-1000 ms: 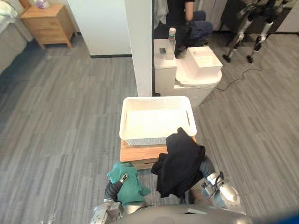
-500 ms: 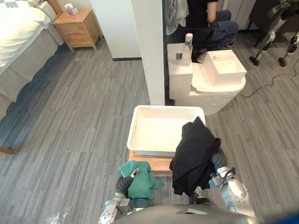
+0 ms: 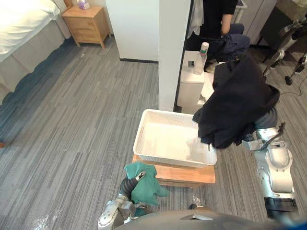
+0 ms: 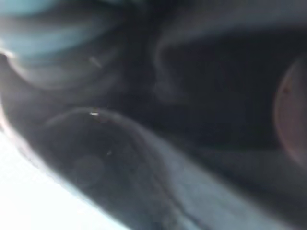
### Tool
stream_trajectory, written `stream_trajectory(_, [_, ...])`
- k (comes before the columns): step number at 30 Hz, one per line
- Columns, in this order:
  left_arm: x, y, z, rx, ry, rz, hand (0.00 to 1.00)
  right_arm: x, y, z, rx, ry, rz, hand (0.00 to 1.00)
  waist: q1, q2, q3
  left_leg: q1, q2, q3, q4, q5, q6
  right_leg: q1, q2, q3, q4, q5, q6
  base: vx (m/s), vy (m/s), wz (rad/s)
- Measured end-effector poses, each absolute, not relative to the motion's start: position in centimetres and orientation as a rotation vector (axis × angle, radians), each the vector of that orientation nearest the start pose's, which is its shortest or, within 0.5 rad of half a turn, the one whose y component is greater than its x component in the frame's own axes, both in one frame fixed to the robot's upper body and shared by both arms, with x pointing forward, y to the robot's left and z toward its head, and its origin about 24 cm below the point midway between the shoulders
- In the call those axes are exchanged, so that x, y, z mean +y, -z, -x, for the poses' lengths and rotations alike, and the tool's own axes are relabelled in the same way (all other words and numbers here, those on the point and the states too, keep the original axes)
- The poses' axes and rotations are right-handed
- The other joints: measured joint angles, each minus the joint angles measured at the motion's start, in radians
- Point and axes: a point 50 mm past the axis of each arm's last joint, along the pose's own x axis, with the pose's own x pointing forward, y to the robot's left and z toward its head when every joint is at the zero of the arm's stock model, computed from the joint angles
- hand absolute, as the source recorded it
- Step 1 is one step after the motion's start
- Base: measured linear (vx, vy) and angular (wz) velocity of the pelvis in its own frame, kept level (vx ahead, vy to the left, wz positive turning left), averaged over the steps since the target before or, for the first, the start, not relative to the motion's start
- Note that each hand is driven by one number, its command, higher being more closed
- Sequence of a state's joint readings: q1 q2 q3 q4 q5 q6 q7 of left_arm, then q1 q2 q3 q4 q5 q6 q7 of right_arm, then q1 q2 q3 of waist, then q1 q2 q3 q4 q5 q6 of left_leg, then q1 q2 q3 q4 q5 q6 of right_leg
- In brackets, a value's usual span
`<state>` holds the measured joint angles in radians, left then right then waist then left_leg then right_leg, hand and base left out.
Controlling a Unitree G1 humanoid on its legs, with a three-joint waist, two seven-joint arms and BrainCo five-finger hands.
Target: Tidy the bed and pick cloth on bed and put in laundry
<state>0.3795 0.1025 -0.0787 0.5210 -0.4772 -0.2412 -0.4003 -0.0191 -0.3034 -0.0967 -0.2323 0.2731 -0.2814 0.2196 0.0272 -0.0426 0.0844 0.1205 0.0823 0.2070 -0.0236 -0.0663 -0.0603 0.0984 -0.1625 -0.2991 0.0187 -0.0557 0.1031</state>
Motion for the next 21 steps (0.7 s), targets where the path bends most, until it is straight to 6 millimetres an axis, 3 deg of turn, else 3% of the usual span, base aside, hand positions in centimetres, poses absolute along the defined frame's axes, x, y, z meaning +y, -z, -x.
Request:
stream_trajectory(3, [17.1, 11.1, -9.7, 0.591, 0.110, 0.418, 1.00, -19.3, -12.4, -25.8, -0.434, -0.223, 0.082, 1.00, 0.009, -0.001, -0.003, 0.000, -0.007, -0.016, -0.012, 0.012, 0.000, 0.000, -0.001, -0.018, -0.002, 0.000, 0.000, 0.03, 0.013, 0.15])
stream_trajectory(6, [17.0, 11.2, -9.7, 0.605, 0.136, 0.392, 1.00, -18.7, -7.9, -27.8, -0.205, -0.205, 0.085, 1.00, 0.022, -0.003, -0.003, -0.004, -0.010, -0.042, -0.021, 0.030, -0.003, 0.008, -0.004, -0.047, -0.005, 0.000, 0.000, 0.01, -0.015, 0.27])
stream_trajectory(12, [17.0, 11.3, -9.4, 0.618, 0.150, 0.382, 1.00, -16.3, -1.3, -27.5, 0.070, -0.190, 0.132, 1.00, 0.048, 0.004, 0.002, -0.026, -0.013, -0.100, -0.048, 0.068, -0.005, 0.014, -0.007, -0.111, -0.002, 0.001, -0.001, -0.05, -0.019, 0.32])
stream_trajectory(15, [17.2, 11.2, -9.6, 0.608, 0.144, 0.390, 1.00, -15.2, -0.7, -28.2, 0.091, -0.173, 0.126, 1.00, 0.058, 0.010, 0.029, -0.047, -0.016, -0.118, -0.066, 0.093, -0.003, -0.004, -0.012, -0.132, 0.012, 0.001, -0.001, -0.12, -0.006, 0.25])
stream_trajectory(19, [17.9, 9.3, -13.1, 0.470, 0.154, 0.369, 1.00, -15.0, -2.3, -32.0, 0.072, -0.094, 0.154, 1.00, 0.096, 0.016, 0.149, -0.154, -0.009, -0.138, -0.075, 0.134, 0.002, -0.110, -0.015, -0.150, 0.055, 0.001, -0.018, -0.18, -0.002, 0.20])
stream_trajectory(20, [18.1, 8.8, -14.1, 0.433, 0.157, 0.362, 1.00, -15.0, -2.8, -32.8, 0.064, -0.071, 0.159, 0.00, 0.103, 0.018, 0.182, -0.180, -0.007, -0.140, -0.076, 0.149, 0.005, -0.135, -0.015, -0.157, 0.061, 0.004, -0.017, -0.17, -0.009, 0.22])
stream_trajectory(21, [18.1, 8.6, -14.4, 0.412, 0.156, 0.359, 1.00, -14.9, -3.0, -33.1, 0.060, -0.060, 0.158, 0.00, 0.108, 0.019, 0.198, -0.190, -0.006, -0.142, -0.076, 0.154, 0.006, -0.146, -0.016, -0.160, 0.064, 0.012, -0.026, -0.11, -0.004, 0.18])
